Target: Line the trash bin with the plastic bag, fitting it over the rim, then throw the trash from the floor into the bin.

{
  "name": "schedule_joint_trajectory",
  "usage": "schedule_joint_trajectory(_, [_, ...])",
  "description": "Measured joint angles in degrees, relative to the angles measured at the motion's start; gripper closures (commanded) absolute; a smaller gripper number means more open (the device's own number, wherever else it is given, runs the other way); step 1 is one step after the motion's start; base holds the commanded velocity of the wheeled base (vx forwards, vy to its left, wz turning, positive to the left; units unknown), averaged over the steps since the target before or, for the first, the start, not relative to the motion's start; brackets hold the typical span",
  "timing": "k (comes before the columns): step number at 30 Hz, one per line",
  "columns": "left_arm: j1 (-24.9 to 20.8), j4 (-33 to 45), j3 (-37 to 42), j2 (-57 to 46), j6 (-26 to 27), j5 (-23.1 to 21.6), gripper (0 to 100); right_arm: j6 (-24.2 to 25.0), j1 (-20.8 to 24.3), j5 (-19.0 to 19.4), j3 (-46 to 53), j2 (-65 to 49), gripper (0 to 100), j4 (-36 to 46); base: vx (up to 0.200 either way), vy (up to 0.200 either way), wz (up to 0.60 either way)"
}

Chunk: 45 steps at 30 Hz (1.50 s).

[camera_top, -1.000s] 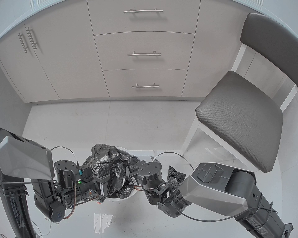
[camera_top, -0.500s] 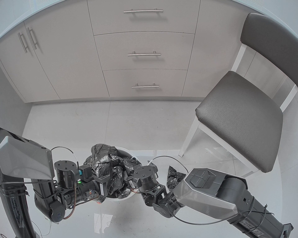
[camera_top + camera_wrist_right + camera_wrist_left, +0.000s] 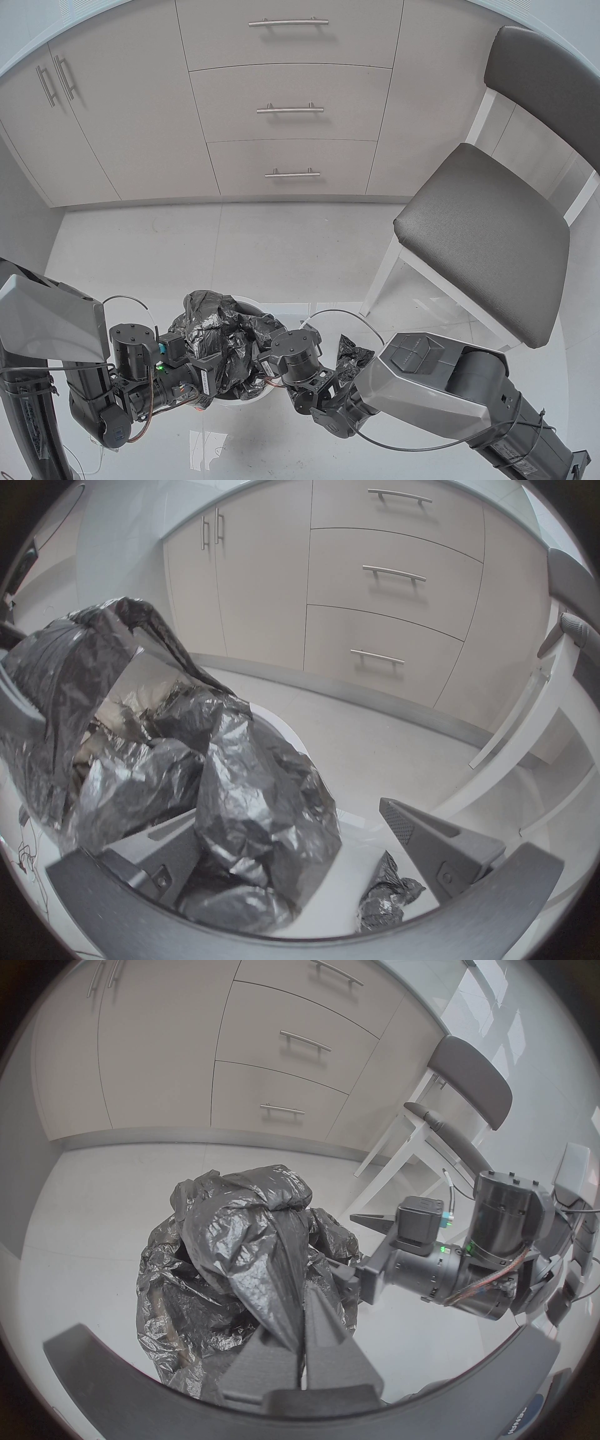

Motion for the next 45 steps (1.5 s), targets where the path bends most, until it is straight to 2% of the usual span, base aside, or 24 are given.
schedule_joint_trajectory(5, [0.0, 0.0, 0.0, 0.0, 0.0, 0.0, 100, 0.2, 0.6, 0.1, 7.3, -3.7, 0, -1.1, 0.0, 0.0, 0.0])
schedule_joint_trajectory(10, [0.0, 0.0, 0.1, 0.0, 0.0, 0.0, 100, 0.2, 1.1, 0.1, 13.4, -7.3, 0, -5.5, 0.0, 0.0, 0.0])
schedule_joint_trajectory(22, [0.0, 0.0, 0.0, 0.1, 0.0, 0.0, 100, 0.4, 2.1, 0.1, 19.8, -12.3, 0, -9.3, 0.0, 0.0, 0.0])
schedule_joint_trajectory(30, [-0.1, 0.0, 0.1, 0.2, 0.0, 0.0, 100, 0.4, -0.2, 0.0, 20.0, -12.6, 0, -9.8, 0.0, 0.0, 0.0])
schedule_joint_trajectory(45, [-0.1, 0.0, 0.0, 0.5, 0.0, 0.0, 100, 0.1, -1.9, 0.1, 12.6, -5.2, 0, -9.4, 0.0, 0.0, 0.0])
